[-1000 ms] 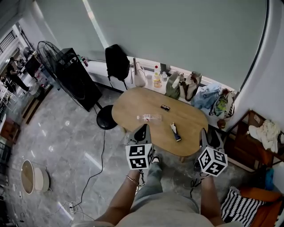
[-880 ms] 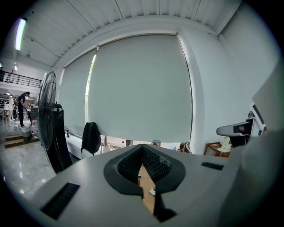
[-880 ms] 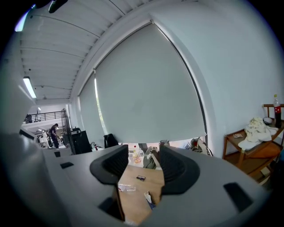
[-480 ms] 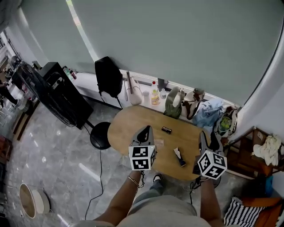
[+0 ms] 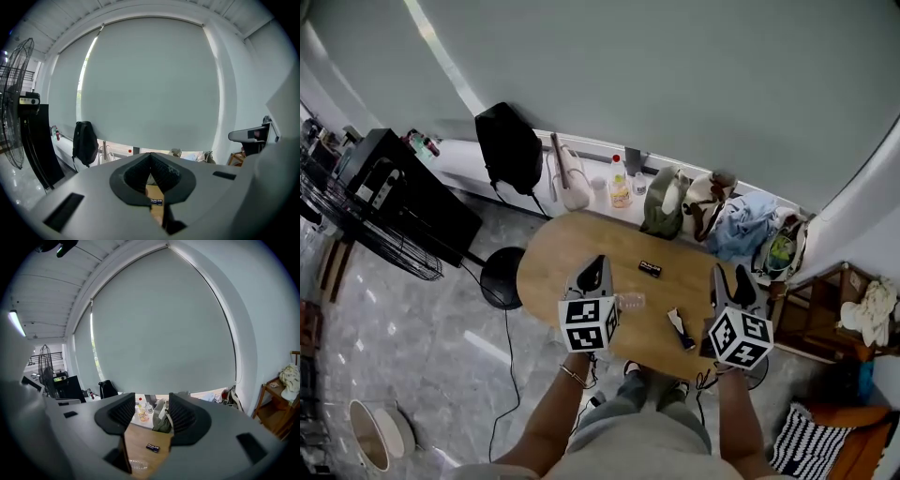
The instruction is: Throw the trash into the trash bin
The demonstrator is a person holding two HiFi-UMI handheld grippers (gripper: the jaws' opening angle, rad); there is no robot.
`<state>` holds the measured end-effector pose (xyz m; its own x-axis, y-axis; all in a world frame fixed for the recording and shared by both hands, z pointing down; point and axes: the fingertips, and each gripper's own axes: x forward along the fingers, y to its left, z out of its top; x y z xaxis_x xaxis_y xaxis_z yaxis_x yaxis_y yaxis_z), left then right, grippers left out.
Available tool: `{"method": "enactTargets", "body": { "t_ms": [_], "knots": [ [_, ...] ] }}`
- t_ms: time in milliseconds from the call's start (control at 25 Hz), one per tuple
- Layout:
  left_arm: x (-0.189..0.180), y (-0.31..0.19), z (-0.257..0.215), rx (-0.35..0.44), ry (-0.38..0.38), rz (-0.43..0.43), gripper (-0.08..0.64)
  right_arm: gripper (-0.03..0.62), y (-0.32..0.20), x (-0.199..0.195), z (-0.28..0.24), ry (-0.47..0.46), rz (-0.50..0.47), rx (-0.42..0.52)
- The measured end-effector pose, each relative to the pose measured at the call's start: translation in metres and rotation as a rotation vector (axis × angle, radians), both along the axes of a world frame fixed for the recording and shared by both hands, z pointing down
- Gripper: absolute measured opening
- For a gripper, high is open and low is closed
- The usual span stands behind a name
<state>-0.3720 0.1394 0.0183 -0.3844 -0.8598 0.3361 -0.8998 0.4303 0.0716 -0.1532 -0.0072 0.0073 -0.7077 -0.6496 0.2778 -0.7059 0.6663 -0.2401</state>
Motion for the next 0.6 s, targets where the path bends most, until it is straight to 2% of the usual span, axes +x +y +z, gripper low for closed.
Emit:
{"method": "enactTargets", "body": {
  "t_ms": [200, 320, 600],
  "knots": [
    [0.008, -0.008, 0.022, -0.047, 0.004, 0.020, 0.012, 0.233, -0.009, 0.000, 0.023, 0.008, 0.004, -0.039],
    [0.013, -0.012, 0.042, -0.074, 0.033, 0.020, 0.012, 0.236, -0.013, 0.001, 0.041, 0.036, -0.009, -0.067],
    [0.040, -0.010, 0.140, -0.189, 0.147, 0.031, 0.012, 0.241, -0.009, 0.011, 0.126, 0.117, -0.048, -0.160]
  ]
}}
